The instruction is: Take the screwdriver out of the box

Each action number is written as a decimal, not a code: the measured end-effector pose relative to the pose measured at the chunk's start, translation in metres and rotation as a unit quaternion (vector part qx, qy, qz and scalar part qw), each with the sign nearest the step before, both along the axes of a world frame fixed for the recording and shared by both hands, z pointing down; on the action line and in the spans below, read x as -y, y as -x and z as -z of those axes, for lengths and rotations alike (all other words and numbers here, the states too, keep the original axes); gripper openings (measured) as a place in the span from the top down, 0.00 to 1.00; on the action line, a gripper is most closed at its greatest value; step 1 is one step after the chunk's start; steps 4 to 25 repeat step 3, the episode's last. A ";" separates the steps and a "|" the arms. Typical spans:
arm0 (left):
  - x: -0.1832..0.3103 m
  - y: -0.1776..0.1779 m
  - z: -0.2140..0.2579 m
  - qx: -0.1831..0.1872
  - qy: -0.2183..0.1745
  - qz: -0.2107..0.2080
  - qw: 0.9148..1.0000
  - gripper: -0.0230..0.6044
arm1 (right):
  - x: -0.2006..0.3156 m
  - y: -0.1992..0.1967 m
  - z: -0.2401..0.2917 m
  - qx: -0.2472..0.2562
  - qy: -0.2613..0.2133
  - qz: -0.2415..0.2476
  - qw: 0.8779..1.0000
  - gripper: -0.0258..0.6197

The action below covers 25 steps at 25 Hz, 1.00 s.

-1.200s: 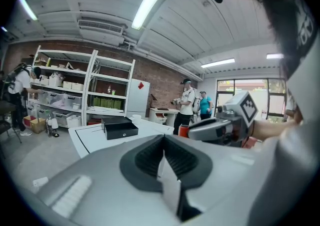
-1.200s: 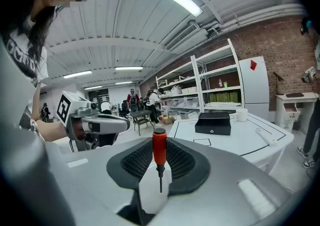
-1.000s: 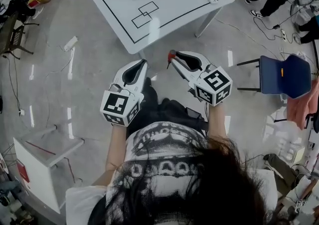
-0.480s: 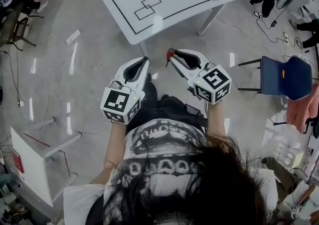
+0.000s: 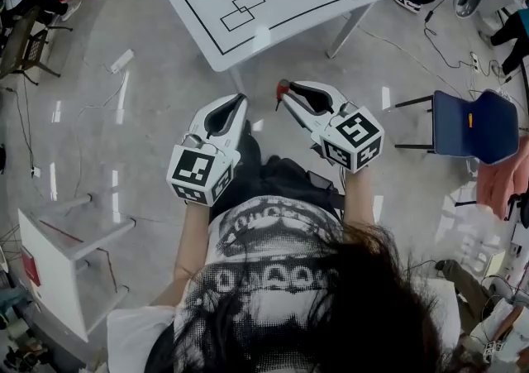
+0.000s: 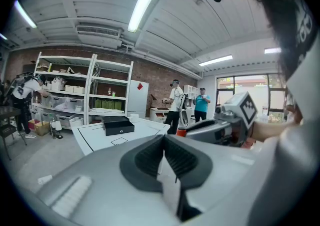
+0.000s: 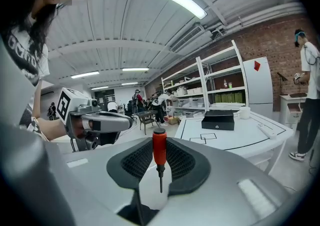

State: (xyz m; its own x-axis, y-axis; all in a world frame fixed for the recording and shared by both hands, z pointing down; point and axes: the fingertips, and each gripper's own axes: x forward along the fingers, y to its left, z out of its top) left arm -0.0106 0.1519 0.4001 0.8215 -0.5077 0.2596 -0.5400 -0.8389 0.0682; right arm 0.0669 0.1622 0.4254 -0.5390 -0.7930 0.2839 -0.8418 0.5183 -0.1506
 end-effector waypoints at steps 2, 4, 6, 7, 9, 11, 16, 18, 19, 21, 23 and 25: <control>0.001 0.000 -0.001 0.000 0.000 0.001 1.000 0.96 | 0.001 -0.001 -0.001 0.000 0.000 0.000 1.000 0.82; 0.002 -0.001 -0.001 0.000 0.000 0.001 1.000 0.96 | 0.001 -0.001 -0.002 -0.001 0.001 0.000 1.000 0.82; 0.002 -0.001 -0.001 0.000 0.000 0.001 1.000 0.96 | 0.001 -0.001 -0.002 -0.001 0.001 0.000 1.000 0.82; 0.002 -0.001 -0.001 0.000 0.000 0.001 1.000 0.96 | 0.001 -0.001 -0.002 -0.001 0.001 0.000 1.000 0.82; 0.002 -0.001 -0.001 0.000 0.000 0.001 1.000 0.96 | 0.001 -0.001 -0.002 -0.001 0.001 0.000 1.000 0.82; 0.002 -0.001 -0.001 0.000 0.000 0.001 1.000 0.96 | 0.001 -0.001 -0.002 -0.001 0.001 0.000 1.000 0.82; 0.002 -0.001 -0.001 0.000 0.000 0.001 1.000 0.96 | 0.001 -0.001 -0.002 -0.001 0.001 0.000 1.000 0.82; 0.002 -0.001 -0.001 0.000 0.000 0.001 1.000 0.96 | 0.001 -0.001 -0.002 -0.001 0.001 0.000 1.000 0.82; 0.002 -0.001 -0.001 0.000 0.000 0.001 1.000 0.96 | 0.001 -0.001 -0.002 -0.001 0.001 0.000 1.000 0.82; 0.002 -0.001 -0.001 0.000 0.000 0.001 1.000 0.96 | 0.001 -0.001 -0.002 -0.001 0.001 0.000 1.000 0.82; 0.002 -0.001 -0.001 0.000 0.000 0.001 1.000 0.96 | 0.001 -0.001 -0.002 -0.001 0.001 0.000 1.000 0.82; 0.002 -0.001 -0.001 0.000 0.000 0.001 1.000 0.96 | 0.001 -0.001 -0.002 -0.001 0.001 0.000 1.000 0.82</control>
